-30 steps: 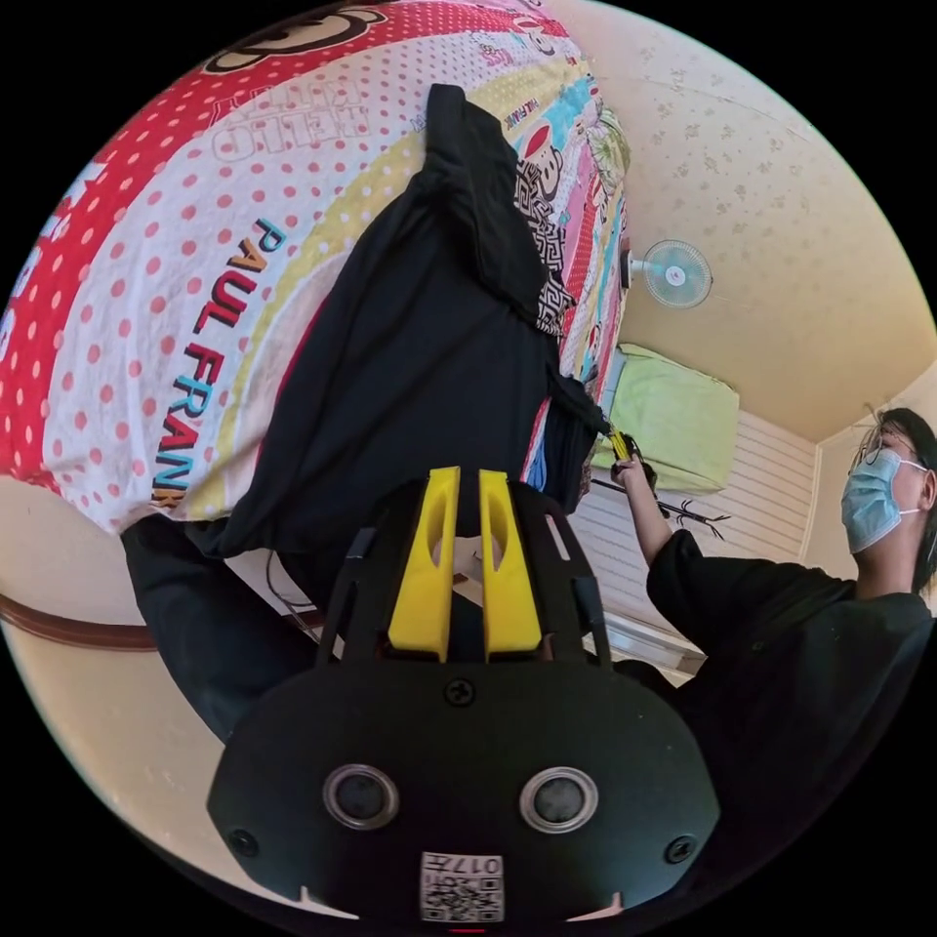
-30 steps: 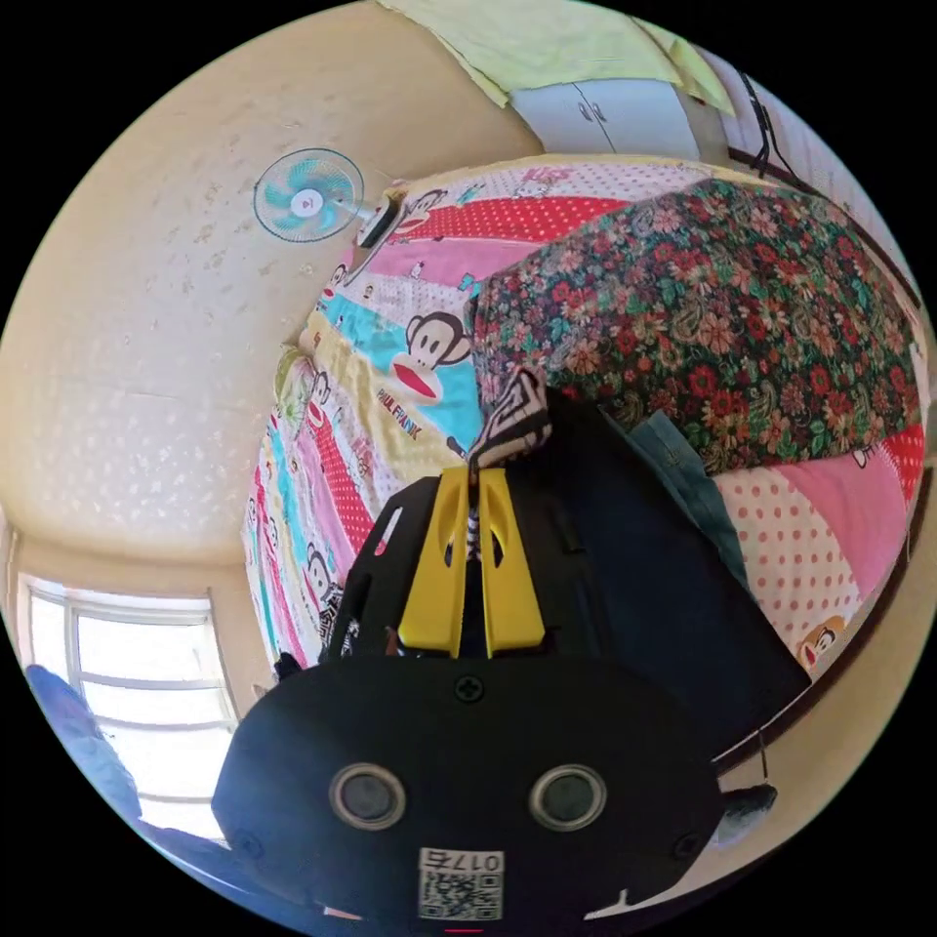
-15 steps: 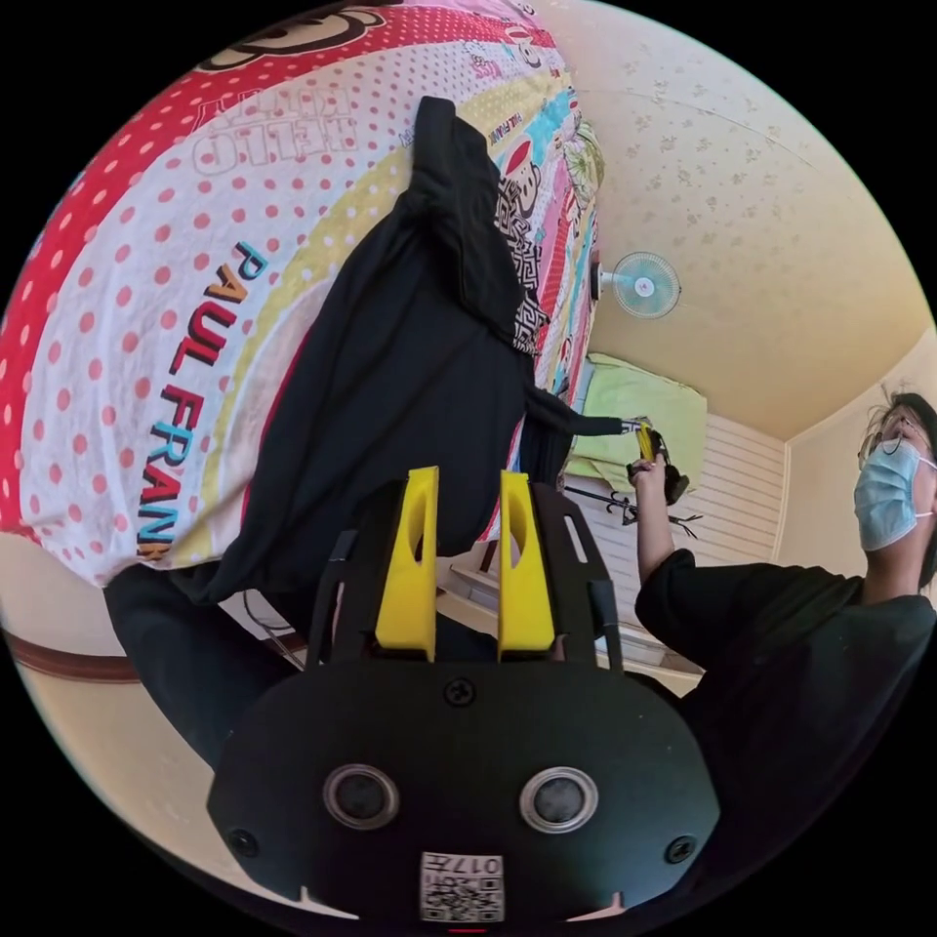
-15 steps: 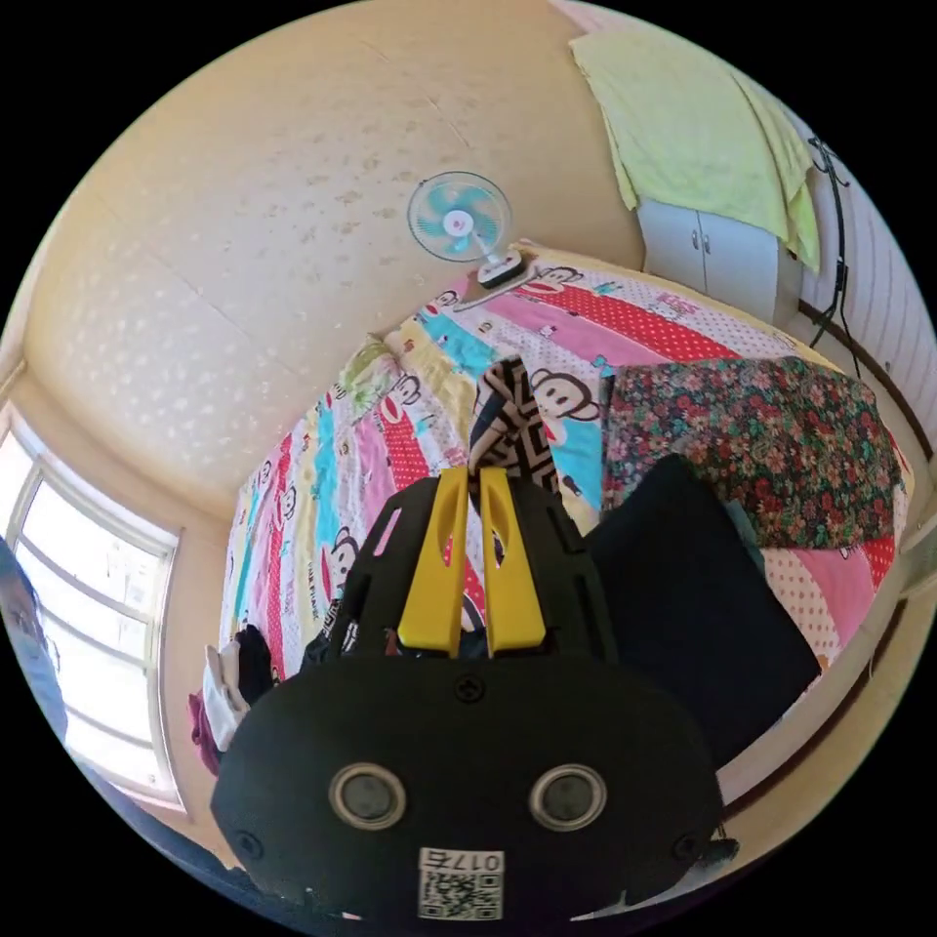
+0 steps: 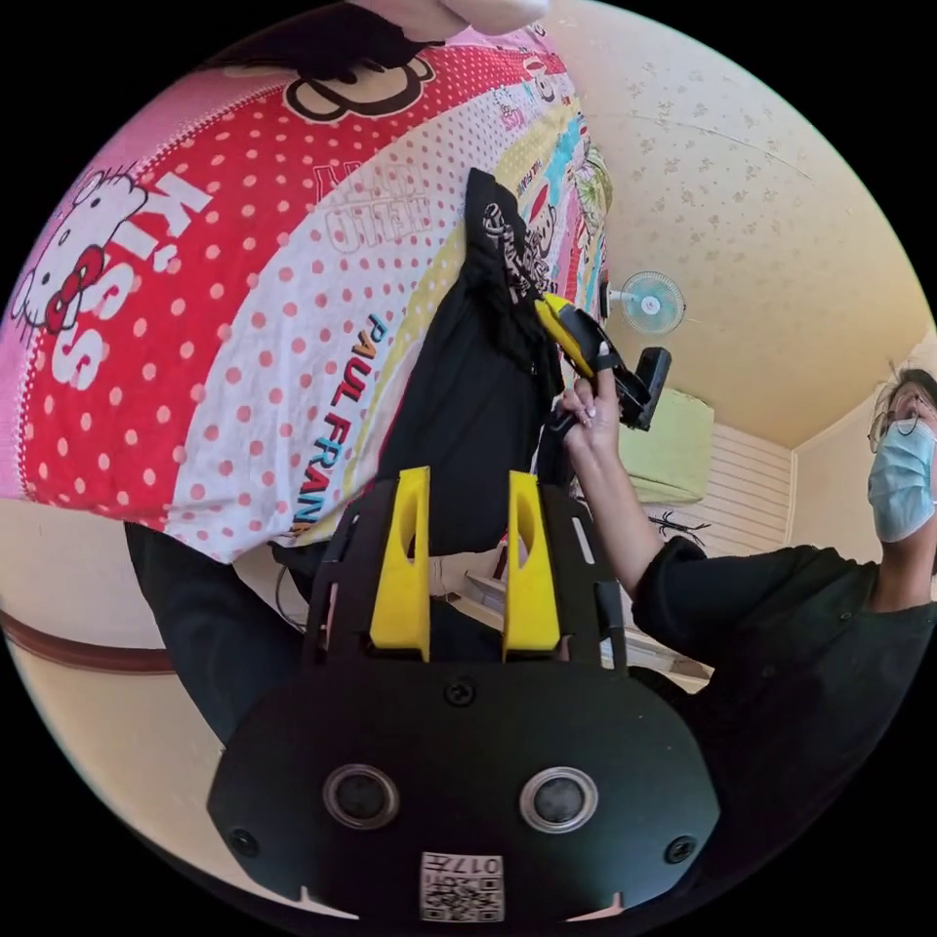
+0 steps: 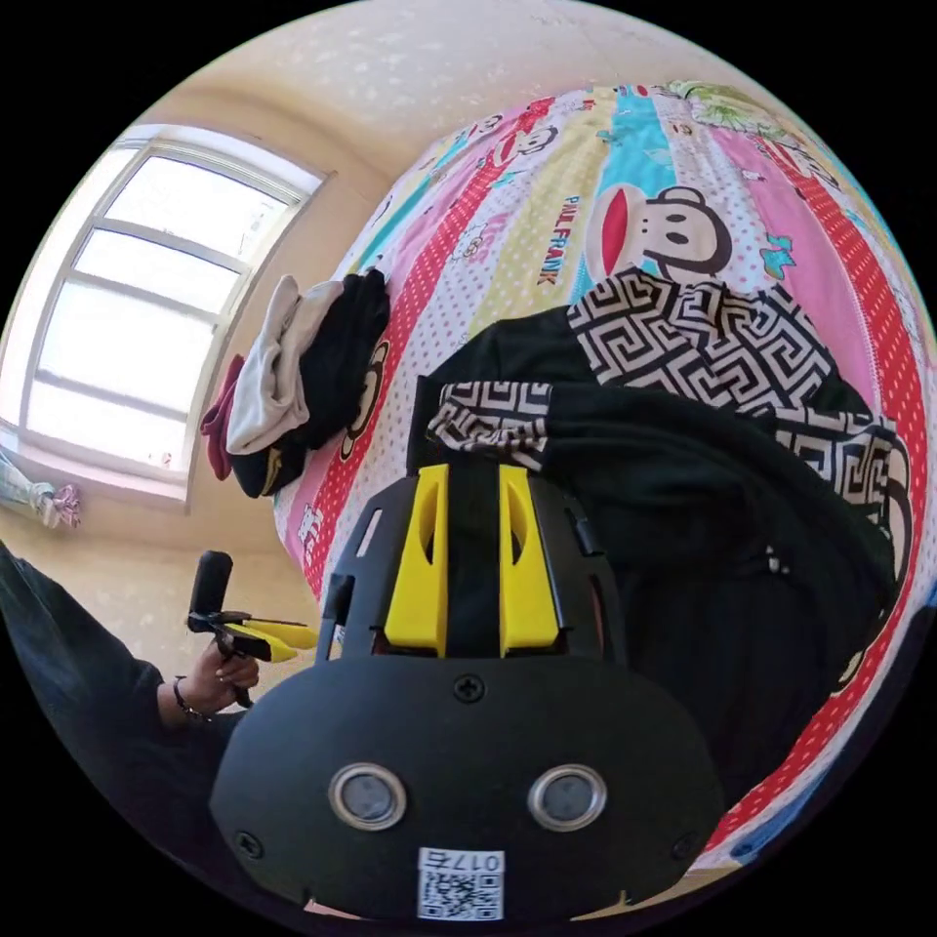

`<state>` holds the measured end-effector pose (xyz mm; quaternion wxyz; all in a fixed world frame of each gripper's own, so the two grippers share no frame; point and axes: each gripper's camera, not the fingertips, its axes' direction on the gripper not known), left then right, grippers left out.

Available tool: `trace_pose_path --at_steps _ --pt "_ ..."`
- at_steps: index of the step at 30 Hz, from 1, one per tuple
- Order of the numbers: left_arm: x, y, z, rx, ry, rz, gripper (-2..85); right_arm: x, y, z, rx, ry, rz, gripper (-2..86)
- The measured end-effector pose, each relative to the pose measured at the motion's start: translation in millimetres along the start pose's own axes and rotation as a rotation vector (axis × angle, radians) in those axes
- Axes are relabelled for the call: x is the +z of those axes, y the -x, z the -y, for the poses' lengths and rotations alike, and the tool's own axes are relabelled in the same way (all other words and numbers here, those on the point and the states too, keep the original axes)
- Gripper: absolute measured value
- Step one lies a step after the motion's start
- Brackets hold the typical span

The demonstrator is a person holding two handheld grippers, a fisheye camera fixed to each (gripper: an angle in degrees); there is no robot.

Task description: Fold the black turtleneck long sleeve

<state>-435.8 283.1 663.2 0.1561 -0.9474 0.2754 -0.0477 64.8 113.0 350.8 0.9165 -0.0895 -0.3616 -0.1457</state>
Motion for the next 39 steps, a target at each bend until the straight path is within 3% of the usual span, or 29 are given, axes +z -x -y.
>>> trace_pose_path --at_steps 6,11,13,15,17,19,23,26,30,33,35,39 --pt "21.5 -70.6 92.8 0.354 0.002 0.080 12.1 -56.5 -73.3 1.9 0.187 -0.026 -0.404 8.0" --pt "83.7 -144.0 194.8 0.644 0.055 0.192 12.1 -38.6 -119.4 19.7 0.163 0.186 -0.300 8.6" --pt "119.5 -151.0 222.6 0.703 0.125 0.281 11.9 -25.6 -132.8 22.0 0.186 0.280 -0.357 6.5" --pt "187.8 -125.5 248.7 0.674 0.394 0.445 9.3 -28.3 -142.0 26.3 0.171 0.316 -0.348 3.5" --pt "214.8 -105.2 247.3 0.646 0.549 0.467 5.2 -44.2 -144.6 29.9 0.155 0.284 -0.327 3.0" --pt "193.6 -115.2 235.9 0.676 0.471 0.414 1.9 -61.9 -146.3 32.0 0.117 0.255 -0.271 2.8" --pt "155.1 -126.3 212.7 0.636 0.375 0.349 1.4 -53.4 -171.3 31.4 0.054 0.467 -0.052 3.8" --pt "159.1 -113.3 200.1 0.561 0.354 0.401 5.0 -70.6 -186.7 37.5 0.096 0.330 0.022 6.2" --pt "156.7 -109.4 179.4 0.503 0.200 0.342 10.9 -91.9 -192.3 52.8 0.056 0.152 -0.104 8.1" --pt "169.6 -103.0 171.9 0.446 0.188 0.361 9.9 -59.2 -211.9 68.9 0.015 0.352 -0.140 5.3" --pt "174.9 -98.6 168.8 0.420 0.177 0.386 9.6 -56.6 -221.2 78.7 0.005 0.373 -0.176 3.0" --pt "170.4 -93.1 161.5 0.400 0.135 0.374 8.8 -89.9 -257.3 97.5 0.141 0.167 -0.270 1.8"
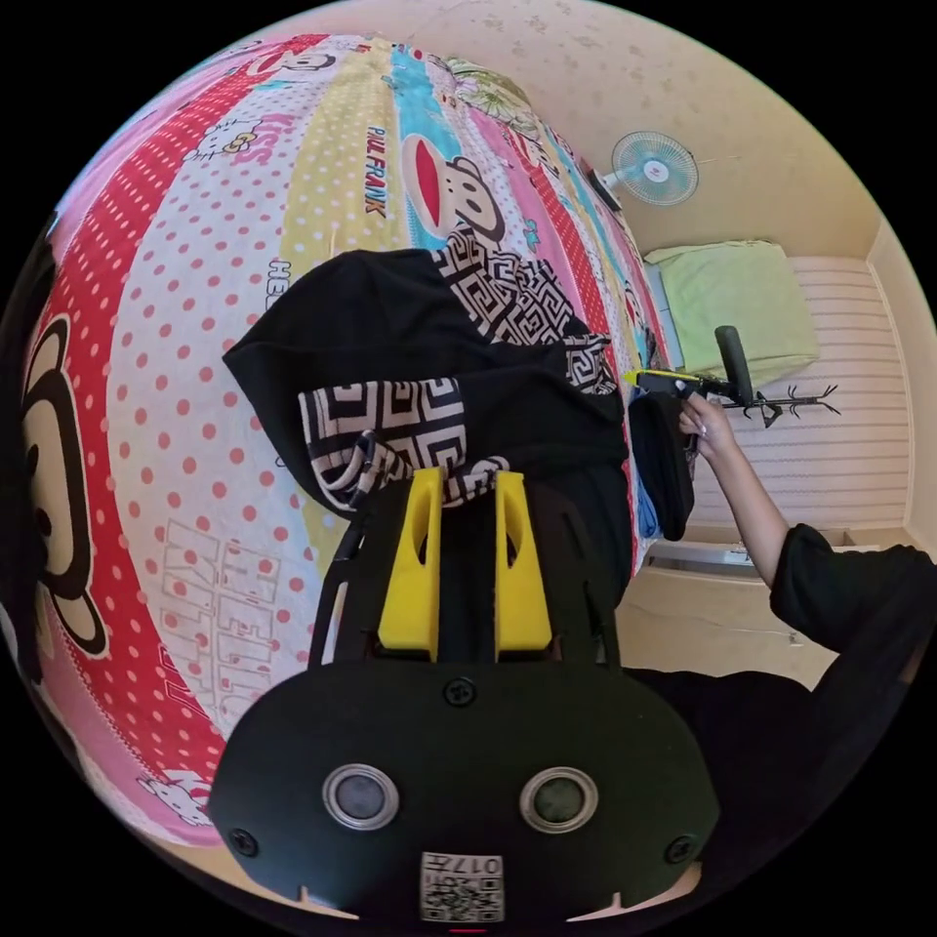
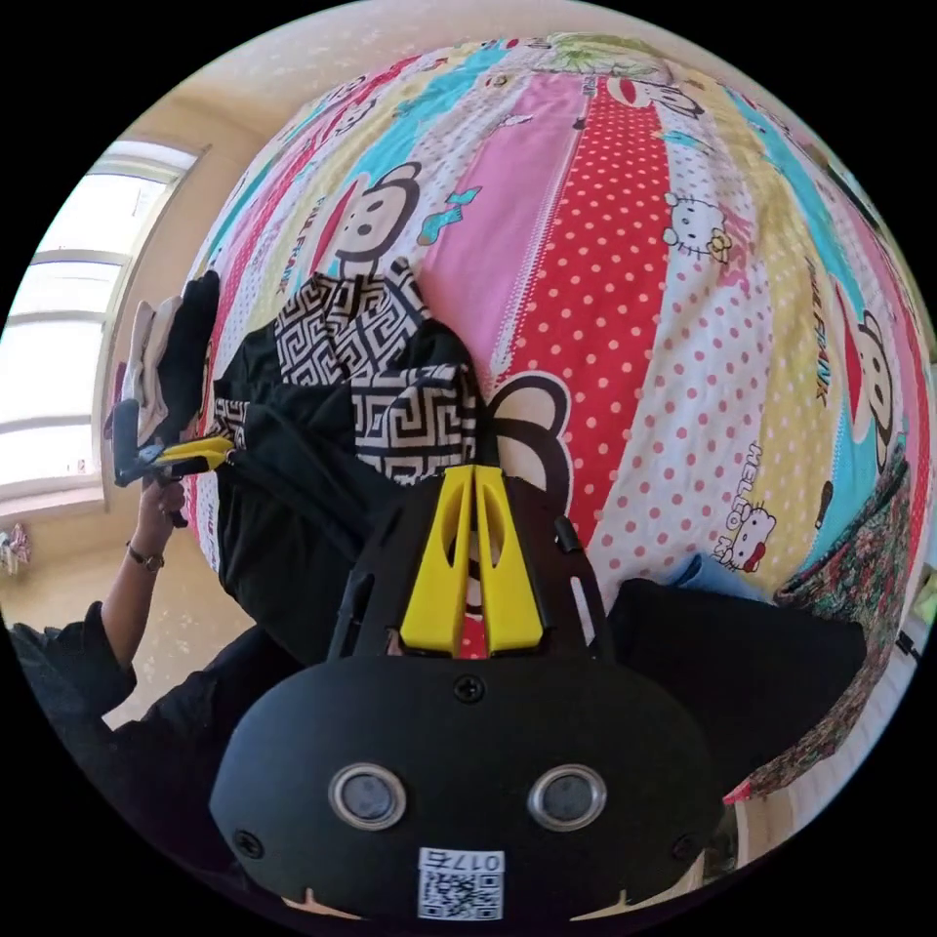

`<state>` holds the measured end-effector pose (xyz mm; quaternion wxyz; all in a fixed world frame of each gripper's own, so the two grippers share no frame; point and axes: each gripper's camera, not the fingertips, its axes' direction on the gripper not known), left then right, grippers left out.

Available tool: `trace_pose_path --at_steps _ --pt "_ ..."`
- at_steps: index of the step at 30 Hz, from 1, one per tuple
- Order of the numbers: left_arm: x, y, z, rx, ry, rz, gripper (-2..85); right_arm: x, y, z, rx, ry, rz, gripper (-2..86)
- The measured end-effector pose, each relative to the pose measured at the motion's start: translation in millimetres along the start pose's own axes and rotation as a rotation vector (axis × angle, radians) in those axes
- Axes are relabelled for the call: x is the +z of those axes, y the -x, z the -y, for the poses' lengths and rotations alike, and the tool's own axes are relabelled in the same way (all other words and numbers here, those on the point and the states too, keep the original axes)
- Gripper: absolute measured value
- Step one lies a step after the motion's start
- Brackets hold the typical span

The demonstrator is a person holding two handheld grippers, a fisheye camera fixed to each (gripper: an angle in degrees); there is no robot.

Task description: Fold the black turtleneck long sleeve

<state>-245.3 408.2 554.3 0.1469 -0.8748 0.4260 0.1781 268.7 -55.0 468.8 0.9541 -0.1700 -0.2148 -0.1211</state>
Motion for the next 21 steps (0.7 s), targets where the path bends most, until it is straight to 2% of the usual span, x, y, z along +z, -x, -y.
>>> trace_pose_path --at_steps 1,3,4,5,9,11,13,15,19,21 --pt "-2.1 0.3 -2.1 -0.003 -0.009 -0.015 8.8 0.0 -4.2 1.6 0.005 0.000 0.023 2.0" --pt "-16.8 -4.6 -15.2 0.002 -0.073 -0.071 10.2 -4.3 7.0 -3.5 -0.179 -0.011 0.226 3.3" --pt "-19.8 -6.7 -18.8 0.010 -0.083 -0.079 10.3 -4.4 13.7 -7.3 -0.236 -0.002 0.253 3.7" --pt "-22.3 -9.8 -24.7 0.018 -0.084 -0.080 10.4 0.6 27.3 -15.4 -0.307 0.044 0.224 5.8" --pt "-3.1 -6.6 -23.9 0.033 -0.005 -0.085 10.2 50.5 53.4 -34.8 -0.434 0.218 -0.105 9.6" --pt "1.2 -2.9 -18.4 0.045 0.005 -0.087 10.0 52.8 45.2 -31.2 -0.394 0.163 -0.161 4.9" --pt "-3.2 0.3 -16.3 0.057 -0.010 -0.090 8.7 32.9 25.9 -23.3 -0.255 0.032 -0.067 4.2" --pt "-8.1 7.0 -19.1 0.057 -0.022 -0.112 7.9 15.3 -9.0 -18.5 -0.079 -0.108 0.120 4.3" --pt "-12.8 13.7 -35.1 0.032 -0.022 -0.216 10.9 45.1 -43.7 -22.4 0.158 0.003 0.080 7.7" --pt "-40.7 1.3 -66.3 0.089 -0.053 -0.224 12.2 25.9 -35.6 -54.0 0.196 -0.088 0.060 10.7"
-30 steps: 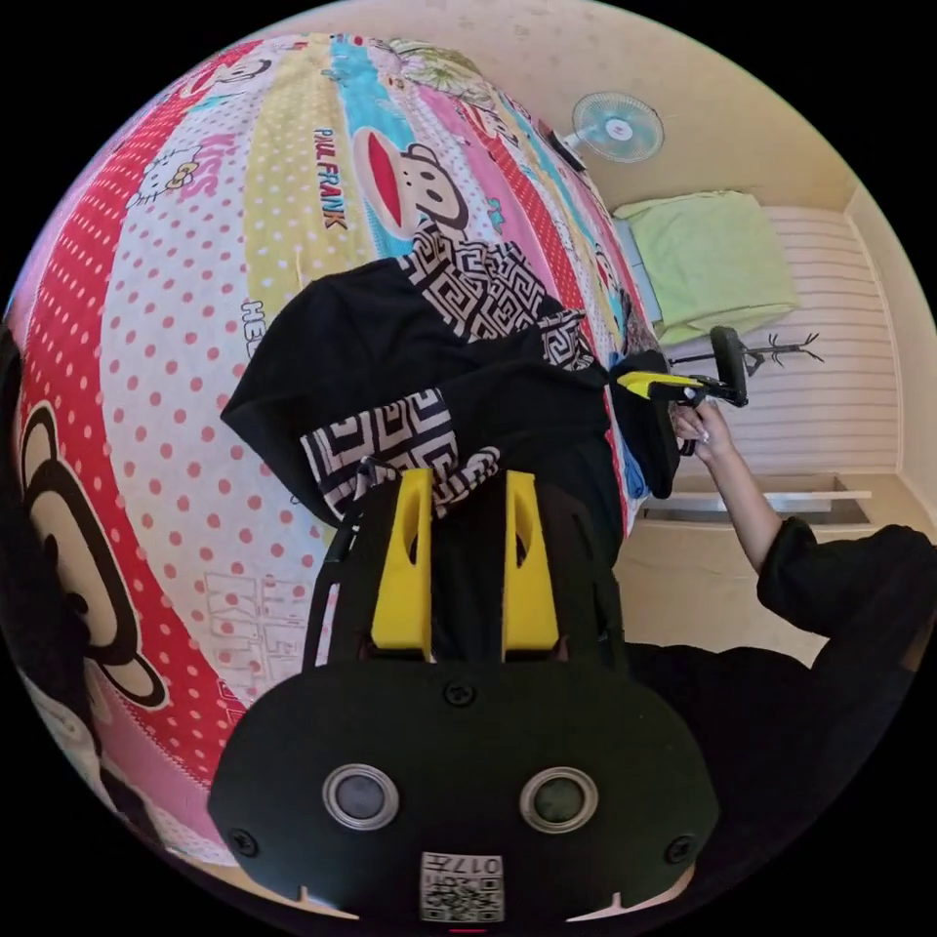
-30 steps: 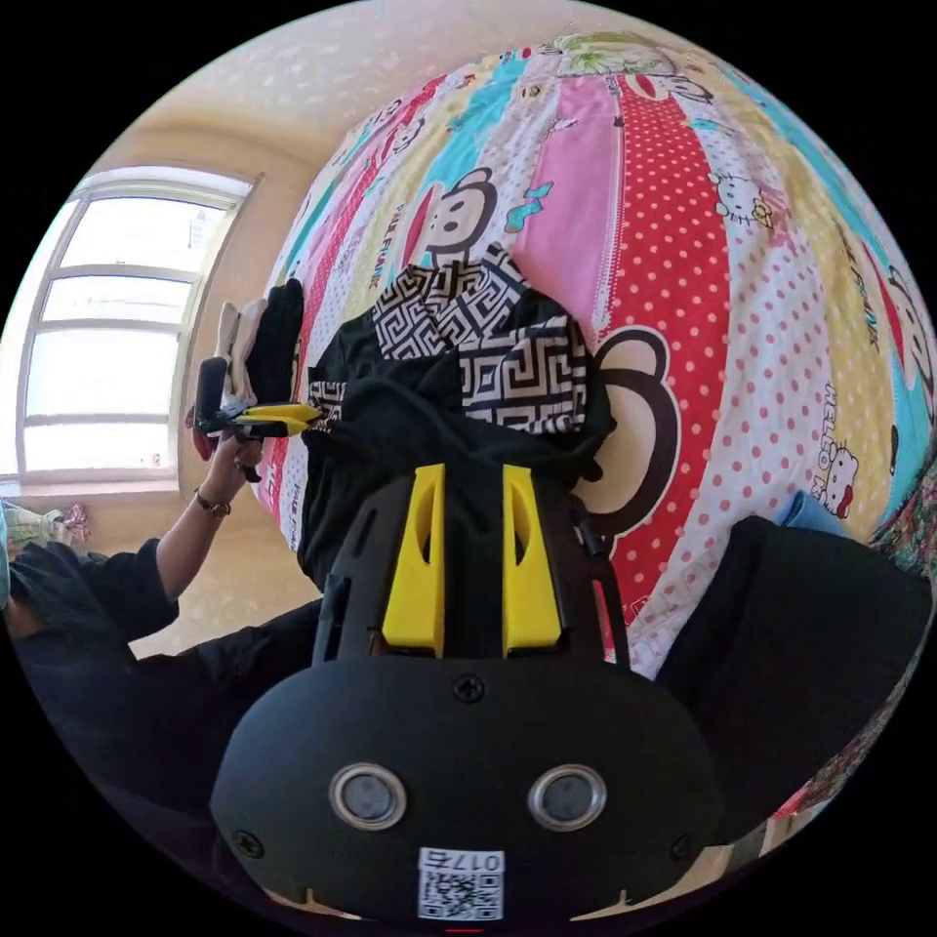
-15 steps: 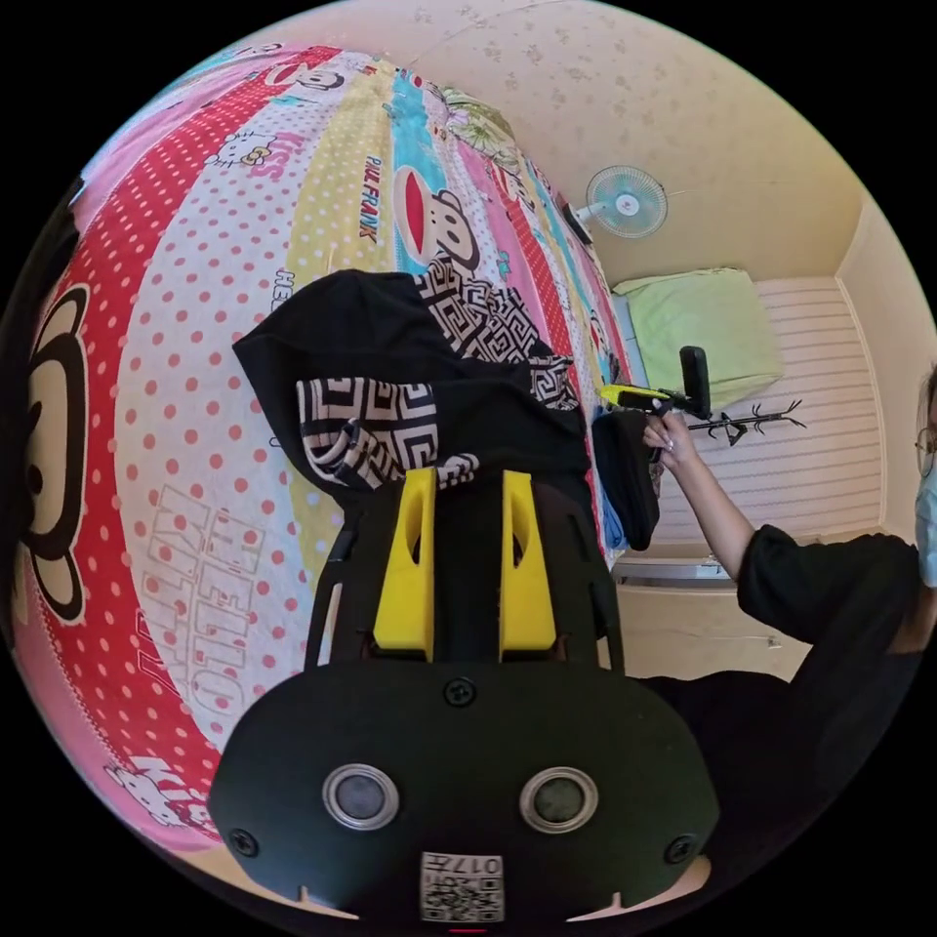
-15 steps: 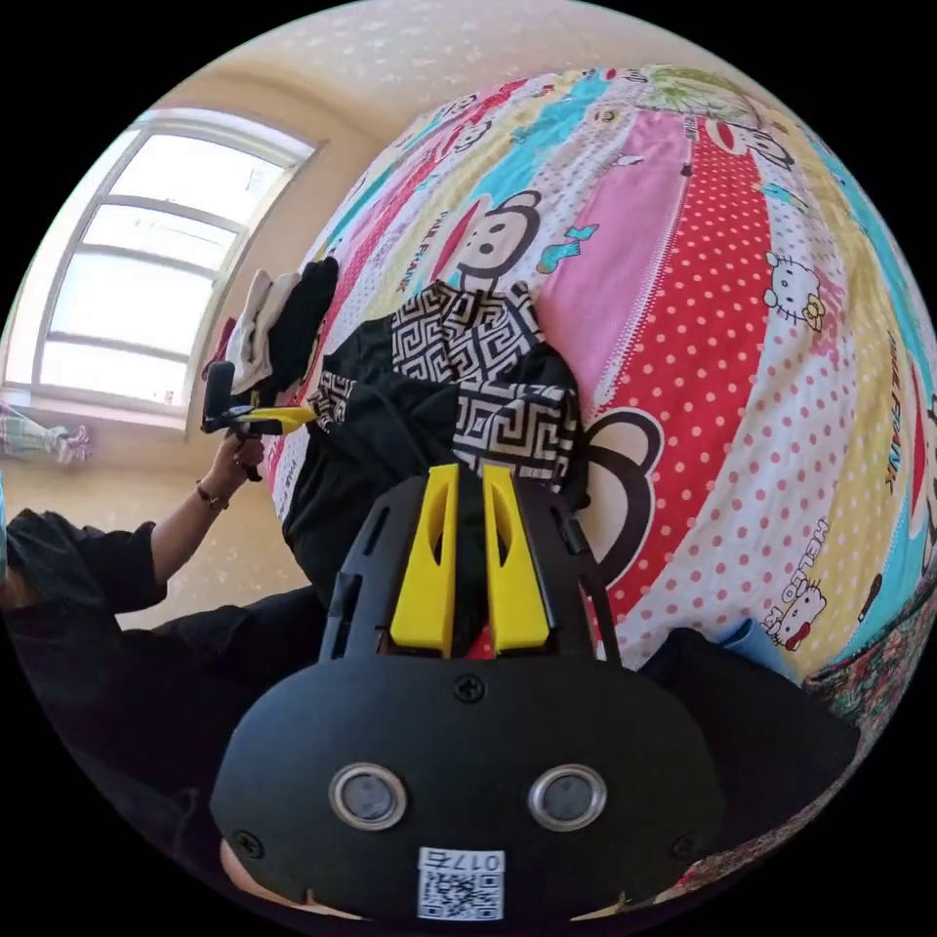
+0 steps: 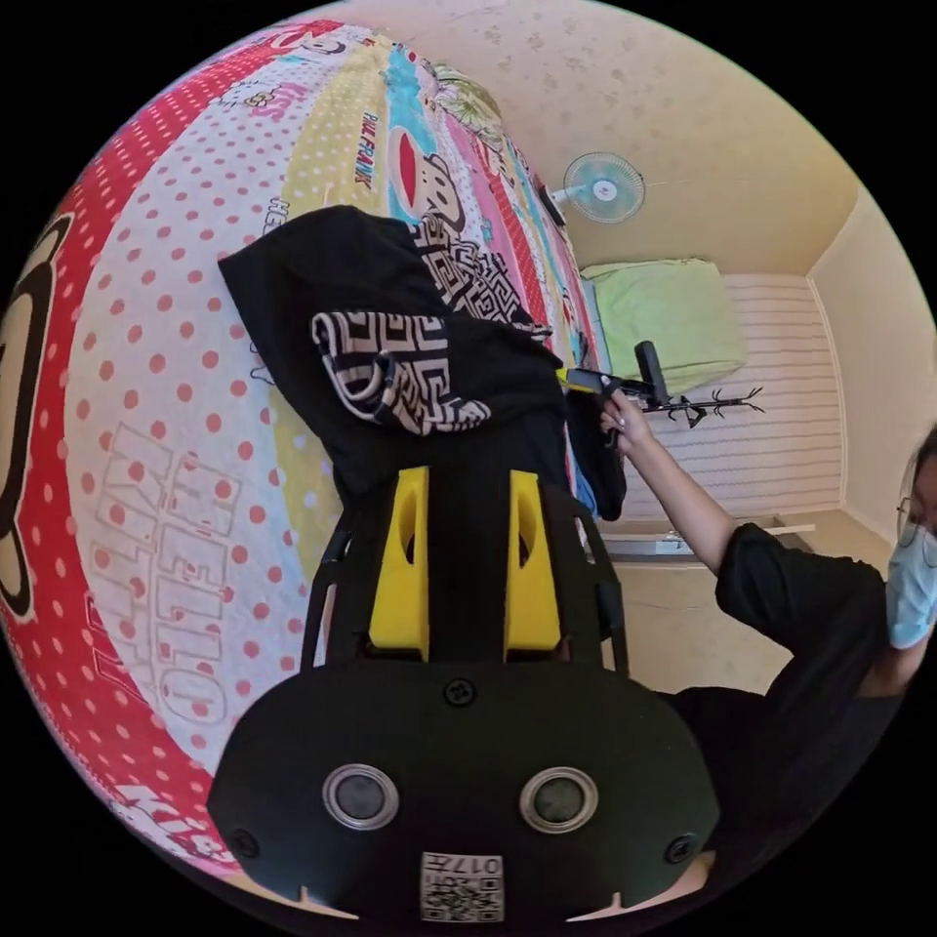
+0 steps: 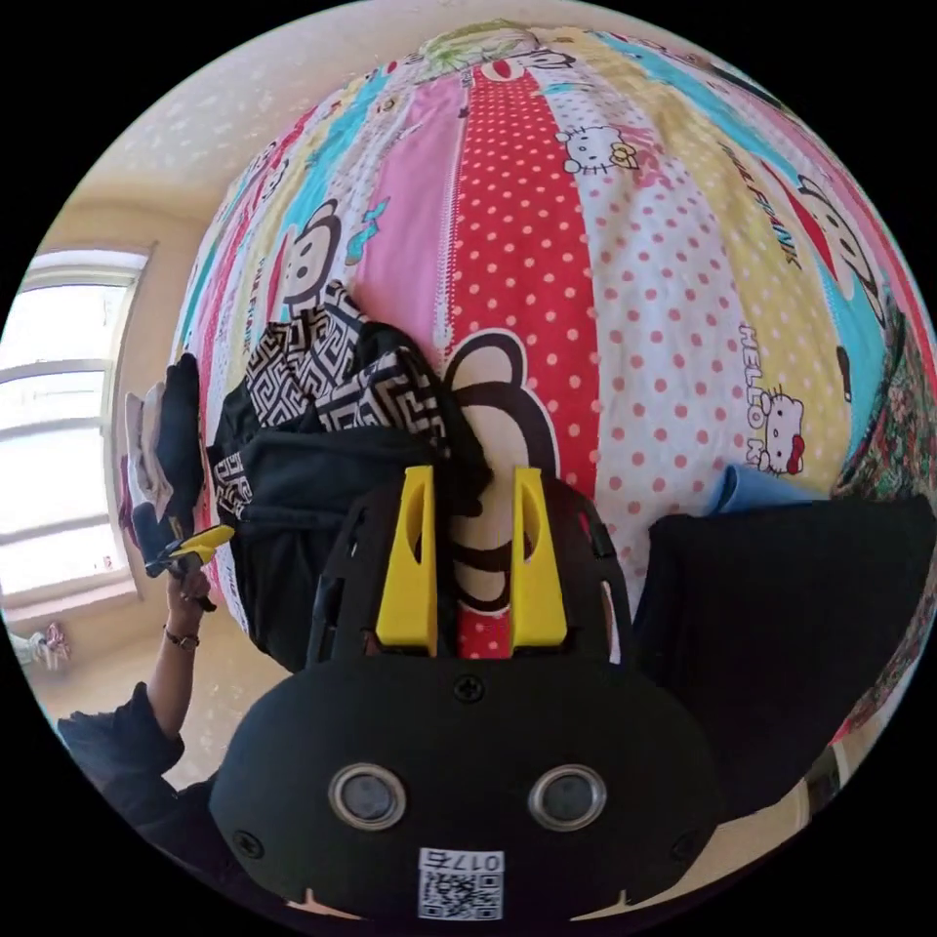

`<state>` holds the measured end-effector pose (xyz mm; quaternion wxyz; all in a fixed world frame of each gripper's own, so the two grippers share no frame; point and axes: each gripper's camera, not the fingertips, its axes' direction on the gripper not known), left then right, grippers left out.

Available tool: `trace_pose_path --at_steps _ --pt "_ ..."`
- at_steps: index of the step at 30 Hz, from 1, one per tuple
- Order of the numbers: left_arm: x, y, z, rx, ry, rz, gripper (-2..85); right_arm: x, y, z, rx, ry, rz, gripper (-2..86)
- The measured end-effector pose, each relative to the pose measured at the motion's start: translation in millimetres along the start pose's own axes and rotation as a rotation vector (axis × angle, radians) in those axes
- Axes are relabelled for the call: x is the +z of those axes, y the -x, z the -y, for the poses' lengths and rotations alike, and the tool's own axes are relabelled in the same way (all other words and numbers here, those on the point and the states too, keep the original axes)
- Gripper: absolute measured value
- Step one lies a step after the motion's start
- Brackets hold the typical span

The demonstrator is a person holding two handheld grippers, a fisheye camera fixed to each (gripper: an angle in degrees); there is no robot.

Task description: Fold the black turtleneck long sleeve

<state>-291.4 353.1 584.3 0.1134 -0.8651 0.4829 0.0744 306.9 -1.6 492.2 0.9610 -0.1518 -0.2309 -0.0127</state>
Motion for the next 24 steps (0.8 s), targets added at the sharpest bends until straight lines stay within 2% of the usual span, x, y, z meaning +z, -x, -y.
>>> trace_pose_path --at_steps 2,4,7,9,11,15,18,20,22,24 --pt "-14.9 -12.6 -34.2 0.015 0.026 0.033 12.4 -15.3 7.7 -35.7 -0.030 -0.037 0.013 11.5" --pt "-20.6 -18.5 -76.2 0.008 0.109 0.019 12.4 -15.3 11.2 -78.1 -0.063 0.026 0.038 12.0" --pt "-23.4 -21.8 -153.4 -0.041 0.237 -0.001 12.4 4.2 8.8 -156.5 -0.090 0.219 0.052 12.4" --pt "-12.3 -18.4 -202.8 -0.113 0.350 0.016 12.8 26.8 -3.2 -216.6 0.012 0.382 0.007 12.9" --pt "-3.1 -14.2 -223.3 -0.146 0.375 0.046 13.5 41.4 -13.1 -251.1 0.068 0.438 0.055 13.4" --pt "24.1 4.9 -215.2 -0.158 0.361 0.114 14.2 64.4 -40.9 -281.9 0.139 0.339 0.145 14.0" --pt "38.7 9.9 -187.0 -0.127 0.371 0.082 12.9 71.6 -57.3 -271.3 0.144 0.255 0.152 13.0" --pt "41.9 8.1 -180.3 -0.112 0.415 0.095 9.6 81.2 -61.5 -264.9 0.108 0.314 0.107 11.2" --pt "37.9 2.7 -183.0 -0.095 0.448 0.039 5.2 88.2 -63.7 -266.6 0.046 0.400 0.190 7.1" --pt "11.7 -13.7 -193.6 -0.083 0.420 -0.099 3.7 74.6 -68.6 -280.5 0.030 0.414 0.386 4.3"
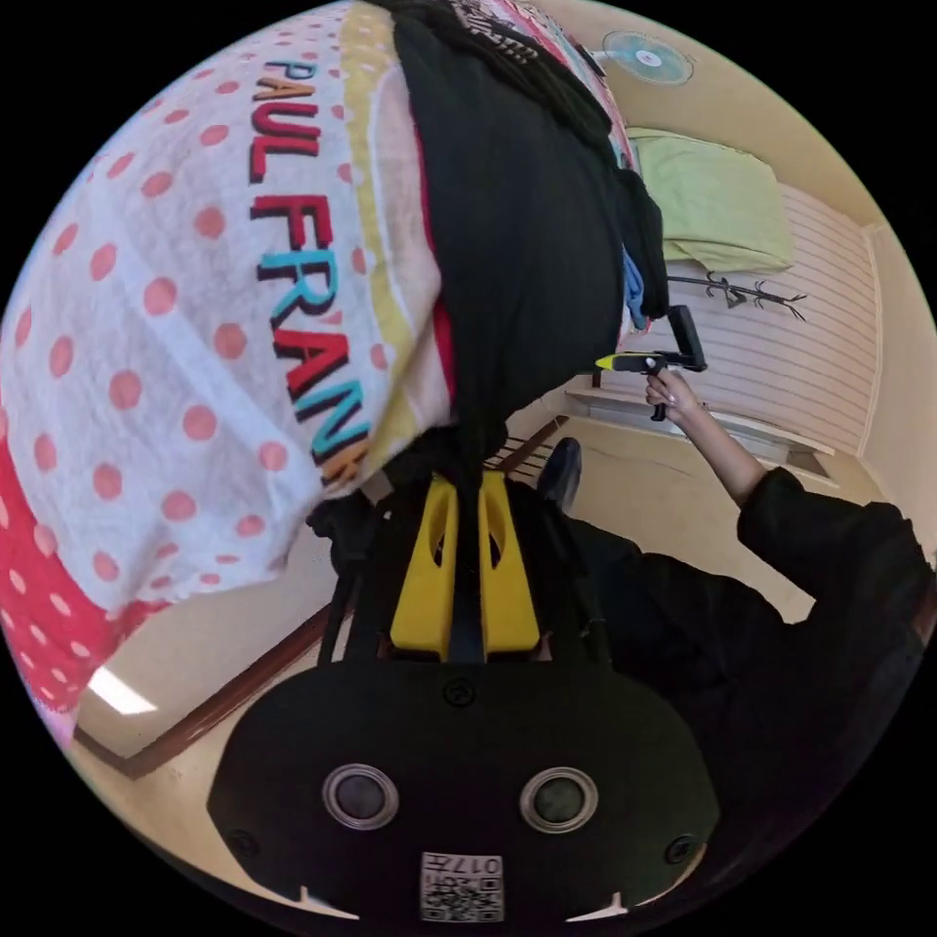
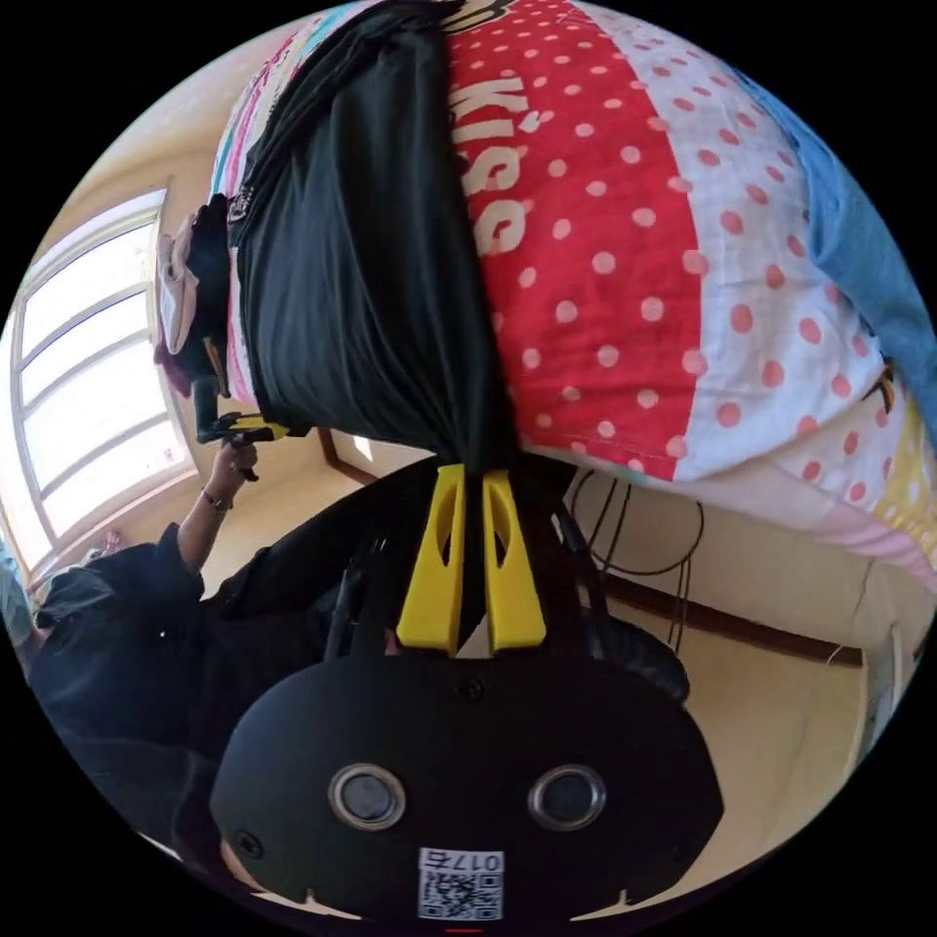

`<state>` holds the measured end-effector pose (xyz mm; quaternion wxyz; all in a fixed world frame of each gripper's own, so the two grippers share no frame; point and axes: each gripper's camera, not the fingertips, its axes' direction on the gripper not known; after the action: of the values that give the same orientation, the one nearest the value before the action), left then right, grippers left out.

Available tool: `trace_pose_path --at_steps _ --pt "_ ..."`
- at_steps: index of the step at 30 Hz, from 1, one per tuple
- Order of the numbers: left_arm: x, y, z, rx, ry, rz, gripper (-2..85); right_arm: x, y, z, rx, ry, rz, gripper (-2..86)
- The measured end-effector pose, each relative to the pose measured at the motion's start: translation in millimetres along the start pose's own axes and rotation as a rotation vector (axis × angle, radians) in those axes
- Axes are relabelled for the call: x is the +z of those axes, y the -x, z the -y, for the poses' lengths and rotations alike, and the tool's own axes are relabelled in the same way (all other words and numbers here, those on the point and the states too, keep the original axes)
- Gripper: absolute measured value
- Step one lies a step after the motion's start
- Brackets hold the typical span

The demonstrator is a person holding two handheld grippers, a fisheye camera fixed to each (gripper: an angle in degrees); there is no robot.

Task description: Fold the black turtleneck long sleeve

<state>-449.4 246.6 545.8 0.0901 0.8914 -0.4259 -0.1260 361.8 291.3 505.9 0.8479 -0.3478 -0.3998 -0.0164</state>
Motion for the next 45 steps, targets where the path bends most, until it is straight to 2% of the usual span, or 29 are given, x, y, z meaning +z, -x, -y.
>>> trace_pose_path --at_steps 2,6,9,12,15,18,21,25,27,29,33,35,36,37,38,39,41,45 --pt "-25.5 -18.8 -25.6 0.004 -0.055 -0.066 3.3 -17.2 10.6 -25.7 -0.045 -0.031 0.066 3.7" --pt "-84.8 -61.2 -95.1 -0.029 -0.210 -0.298 2.9 -74.0 41.7 -105.6 -0.058 -0.215 0.235 3.0" --pt "-92.9 -84.0 -135.6 -0.063 -0.231 -0.351 2.9 -93.3 55.4 -155.5 -0.049 -0.262 0.247 2.8" --pt "-86.1 -79.6 -149.8 -0.146 -0.326 -0.435 3.1 -97.0 36.7 -173.6 0.026 -0.305 0.302 2.7" --pt "-100.7 -79.8 -113.1 -0.078 -0.445 -0.506 3.2 -114.5 24.5 -144.9 0.010 -0.432 0.436 2.6" --pt "-143.3 -92.0 -45.6 0.069 -0.537 -0.349 3.3 -142.9 42.0 -68.4 -0.079 -0.471 0.344 2.6" --pt "-189.8 -81.2 36.8 0.127 -0.650 -0.266 3.5 -167.8 61.6 26.9 -0.147 -0.510 0.239 3.0" --pt "-223.6 -37.5 117.9 -0.041 -0.752 -0.162 6.1 -176.5 66.7 131.1 -0.087 -0.499 0.145 4.2" --pt "-232.2 -28.3 134.8 -0.080 -0.812 -0.129 10.2 -172.8 74.8 162.0 0.040 -0.484 -0.093 5.6" --pt "-221.2 -30.6 136.3 -0.119 -0.796 -0.057 11.7 -163.9 93.1 166.2 0.041 -0.476 -0.228 7.2" --pt "-149.7 -28.5 118.6 -0.277 -0.679 0.072 14.1 -101.3 141.5 145.7 -0.241 -0.372 -0.391 7.5" --pt "-115.7 -24.7 108.0 -0.335 -0.649 0.111 15.0 -70.4 137.8 140.1 -0.286 -0.288 -0.480 7.0" --pt "-94.5 -19.2 107.0 -0.368 -0.603 0.125 15.8 -56.6 124.0 139.4 -0.228 -0.241 -0.568 6.5" --pt "-84.1 -15.5 108.0 -0.385 -0.572 0.123 16.2 -54.8 115.5 137.5 -0.184 -0.239 -0.577 6.0" --pt "-67.6 -10.1 108.7 -0.402 -0.534 0.110 16.6 -63.0 103.1 127.7 -0.128 -0.288 -0.495 5.0" --pt "-59.8 -9.7 104.7 -0.410 -0.550 0.109 16.6 -77.4 95.7 111.6 -0.113 -0.369 -0.385 6.0" --pt "-56.3 -11.0 98.9 -0.424 -0.572 0.135 16.1 -93.9 84.7 88.0 -0.051 -0.451 -0.340 9.6" --pt "-48.9 -8.2 106.9 -0.412 -0.576 0.166 16.9 -87.3 39.7 60.5 0.060 -0.365 -0.166 16.9"
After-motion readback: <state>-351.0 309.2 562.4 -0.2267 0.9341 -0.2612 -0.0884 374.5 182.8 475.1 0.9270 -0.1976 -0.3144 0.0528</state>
